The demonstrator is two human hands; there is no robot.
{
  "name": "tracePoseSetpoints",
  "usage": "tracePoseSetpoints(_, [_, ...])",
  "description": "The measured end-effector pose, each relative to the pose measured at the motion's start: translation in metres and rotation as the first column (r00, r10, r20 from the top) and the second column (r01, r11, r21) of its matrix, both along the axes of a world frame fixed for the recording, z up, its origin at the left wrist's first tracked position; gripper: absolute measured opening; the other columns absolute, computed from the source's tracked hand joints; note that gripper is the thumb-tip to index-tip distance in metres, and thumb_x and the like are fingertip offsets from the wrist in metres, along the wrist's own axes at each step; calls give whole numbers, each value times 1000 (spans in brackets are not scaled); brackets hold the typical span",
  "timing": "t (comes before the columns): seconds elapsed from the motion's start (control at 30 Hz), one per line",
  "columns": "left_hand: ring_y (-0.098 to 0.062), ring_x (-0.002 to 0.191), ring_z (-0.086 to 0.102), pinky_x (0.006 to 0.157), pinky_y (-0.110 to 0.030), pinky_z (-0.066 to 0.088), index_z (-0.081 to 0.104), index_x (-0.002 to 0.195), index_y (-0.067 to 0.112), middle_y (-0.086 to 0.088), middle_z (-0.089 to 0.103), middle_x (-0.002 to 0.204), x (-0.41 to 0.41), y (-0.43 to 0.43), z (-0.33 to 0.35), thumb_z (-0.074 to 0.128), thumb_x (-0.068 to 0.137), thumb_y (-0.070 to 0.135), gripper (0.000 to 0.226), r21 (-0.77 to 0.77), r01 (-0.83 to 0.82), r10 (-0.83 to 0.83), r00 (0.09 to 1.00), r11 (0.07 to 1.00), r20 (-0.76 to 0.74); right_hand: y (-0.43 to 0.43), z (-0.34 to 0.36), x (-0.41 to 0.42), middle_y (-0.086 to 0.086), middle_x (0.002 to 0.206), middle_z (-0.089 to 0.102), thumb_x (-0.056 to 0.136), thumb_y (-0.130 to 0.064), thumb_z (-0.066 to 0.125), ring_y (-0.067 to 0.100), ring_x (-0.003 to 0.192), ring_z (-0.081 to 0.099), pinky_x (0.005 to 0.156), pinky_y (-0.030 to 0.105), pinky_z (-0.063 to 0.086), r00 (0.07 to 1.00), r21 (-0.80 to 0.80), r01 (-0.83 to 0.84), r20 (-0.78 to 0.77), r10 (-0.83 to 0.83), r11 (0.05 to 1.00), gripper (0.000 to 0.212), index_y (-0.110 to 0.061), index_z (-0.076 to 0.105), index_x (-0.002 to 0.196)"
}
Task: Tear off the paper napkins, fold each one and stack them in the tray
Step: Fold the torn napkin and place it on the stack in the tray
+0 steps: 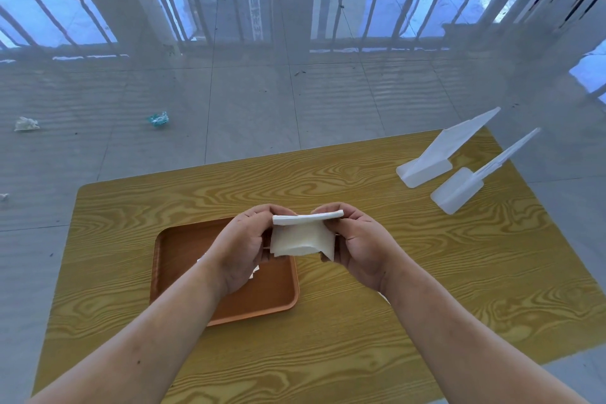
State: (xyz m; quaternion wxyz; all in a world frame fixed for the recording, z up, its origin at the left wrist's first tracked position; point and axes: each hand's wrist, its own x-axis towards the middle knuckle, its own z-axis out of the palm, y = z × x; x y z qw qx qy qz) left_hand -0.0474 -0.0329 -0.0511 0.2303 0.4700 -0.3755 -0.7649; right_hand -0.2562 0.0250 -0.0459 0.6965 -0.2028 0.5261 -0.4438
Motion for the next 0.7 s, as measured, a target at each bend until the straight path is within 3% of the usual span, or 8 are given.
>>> tracePoseSetpoints(0.13, [-23,84,70,78,-41,55,81,96,14,-10,76,99,17,1,-5,55,88,54,48,17,-16,17,999,1000,-28,-4,-5,11,16,107,68,97,-25,51,29,85,64,63,33,52,997,-5,-28,66,28,1000,28,-12,75,102])
tracePoseSetpoints(0.2, [-22,83,69,76,-41,58,81,95,18,-7,75,95,26,2,-8,70,85,45,31,-69,-21,26,997,997,69,-7,-9,21,14,108,67,93,-34,55,28,85,65,63,33,54,995,15,-73,72,71,997,34,-12,76,107])
tracePoseSetpoints(0.27, [-22,81,70,77,-45,59,80,96,22,-6,75,95,38,2,-16,77,84,17,13,-132,-58,76,988,990,138,-11,-20,34,10,104,70,91,-27,64,24,82,67,61,32,55,994,31,-108,-27,109,994,28,-18,75,115])
tracePoseSetpoints(0.33, [-21,81,71,75,-37,61,76,103,27,-6,74,95,52,4,-28,74,87,1,30,-206,-75,123,966,976,229,-15,-33,52,10,103,69,88,-8,65,21,80,68,60,33,55,972,62,-154,-169,162,986,37,-24,69,122])
tracePoseSetpoints(0.4, [-16,81,72,69,-26,59,70,109,34,-3,75,95,70,6,-41,76,87,6,35,-296,-57,163,923,953,347,-17,-47,71,10,107,70,88,1,65,20,81,70,59,31,56,930,106,-192,-297,216,976,45,-27,64,124])
tracePoseSetpoints(0.53, [-9,72,71,59,-20,54,65,104,43,3,74,92,105,13,-74,80,83,25,31,-379,33,202,801,925,563,-20,-77,106,5,109,71,90,-10,67,21,91,73,69,33,61,807,153,-260,-508,302,953,40,-29,59,124])
tracePoseSetpoints(0.63, [-13,75,70,63,-28,55,60,104,44,5,73,94,123,17,-94,78,85,28,31,-399,75,224,727,914,649,-24,-97,127,-1,101,70,93,-16,67,16,84,69,69,32,59,725,124,-296,-617,308,947,39,-25,58,130])
tracePoseSetpoints(0.7, [-12,89,69,73,-31,58,57,117,42,7,71,110,129,20,-102,77,86,28,40,-392,91,221,700,916,679,-24,-106,137,-4,104,68,94,-20,65,14,88,68,72,29,57,647,111,-322,-699,304,940,43,-24,55,135])
